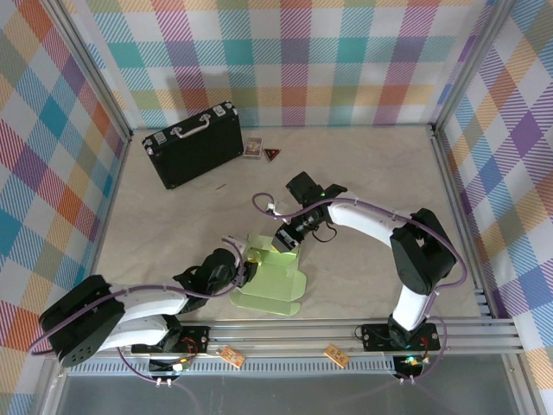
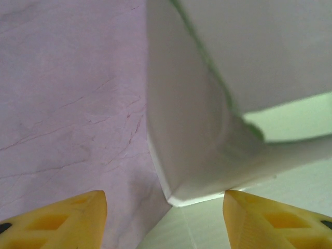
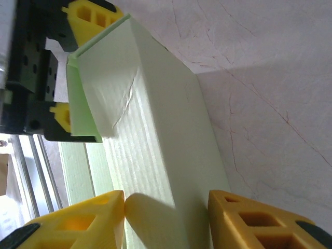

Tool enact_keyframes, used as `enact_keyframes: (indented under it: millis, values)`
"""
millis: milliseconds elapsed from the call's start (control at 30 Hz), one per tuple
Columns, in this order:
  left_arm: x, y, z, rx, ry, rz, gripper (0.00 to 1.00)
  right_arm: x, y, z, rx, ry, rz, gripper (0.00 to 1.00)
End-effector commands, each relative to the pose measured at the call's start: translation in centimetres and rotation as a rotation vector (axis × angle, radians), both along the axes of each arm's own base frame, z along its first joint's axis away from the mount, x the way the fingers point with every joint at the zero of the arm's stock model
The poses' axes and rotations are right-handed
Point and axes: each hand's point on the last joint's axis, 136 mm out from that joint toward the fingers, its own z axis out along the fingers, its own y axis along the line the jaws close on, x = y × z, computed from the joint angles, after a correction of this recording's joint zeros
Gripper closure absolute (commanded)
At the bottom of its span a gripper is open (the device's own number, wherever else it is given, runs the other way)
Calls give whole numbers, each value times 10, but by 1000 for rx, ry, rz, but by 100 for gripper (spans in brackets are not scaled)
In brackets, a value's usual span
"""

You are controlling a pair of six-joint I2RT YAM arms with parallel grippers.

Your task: Fold the paper box

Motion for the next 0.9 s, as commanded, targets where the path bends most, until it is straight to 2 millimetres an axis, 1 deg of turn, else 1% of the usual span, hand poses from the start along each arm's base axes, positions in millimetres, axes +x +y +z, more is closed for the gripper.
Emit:
enact_keyframes:
  millis: [0, 133, 367, 500, 600, 667, 867]
  values:
    - [15, -20, 25, -64, -116, -28, 40, -7, -5, -3, -19, 11, -1, 55]
    - [17, -20, 18, -62, -119, -23, 40, -7, -6, -4, -22, 8, -1, 55]
    - [27, -24, 20, -85, -181, -4, 41, -7, -7, -6, -28, 6, -4, 55]
    - [26, -29, 18, -93, -177, -27, 42, -7, -7, -4, -25, 1, -5, 54]
    - [24, -32, 16, -96, -166, -44, 46, -6, -7, 0, -18, -8, -7, 52]
    - [24, -31, 14, -92, -161, -42, 47, -4, -7, 3, -15, -20, -12, 49]
    - [21, -25, 14, -83, -155, -31, 48, -1, -7, 10, 1, -51, -31, 41]
